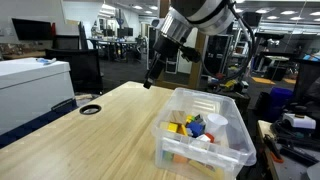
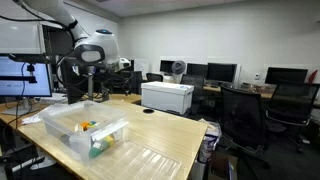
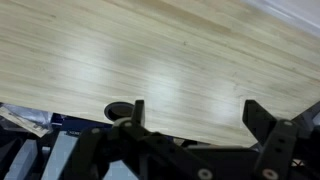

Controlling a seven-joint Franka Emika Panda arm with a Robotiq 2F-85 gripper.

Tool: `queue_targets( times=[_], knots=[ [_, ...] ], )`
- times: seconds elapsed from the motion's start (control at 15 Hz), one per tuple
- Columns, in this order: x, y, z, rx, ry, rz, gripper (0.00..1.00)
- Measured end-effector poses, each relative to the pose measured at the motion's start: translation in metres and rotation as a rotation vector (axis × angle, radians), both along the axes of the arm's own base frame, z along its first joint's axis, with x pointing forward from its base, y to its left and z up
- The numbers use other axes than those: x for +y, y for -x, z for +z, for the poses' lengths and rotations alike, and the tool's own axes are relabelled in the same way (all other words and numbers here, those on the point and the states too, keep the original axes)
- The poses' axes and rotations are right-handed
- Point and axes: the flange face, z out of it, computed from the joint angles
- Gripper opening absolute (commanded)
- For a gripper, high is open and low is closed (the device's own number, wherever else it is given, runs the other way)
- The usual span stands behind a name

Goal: Remove the wooden toy block from the box, then the blue toy block and the white cup from the box

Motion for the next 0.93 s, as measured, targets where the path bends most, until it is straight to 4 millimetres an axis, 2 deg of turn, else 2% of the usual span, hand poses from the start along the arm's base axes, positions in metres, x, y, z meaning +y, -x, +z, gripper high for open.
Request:
queue_targets(
  times=[0.8, 0.93],
  knots=[
    [0.0008, 0.0, 0.0003, -0.001, 0.0, 0.002, 1.0],
    [0.0046, 0.0037, 0.0084, -0.011, -0.001, 0.01, 1.0]
  ],
)
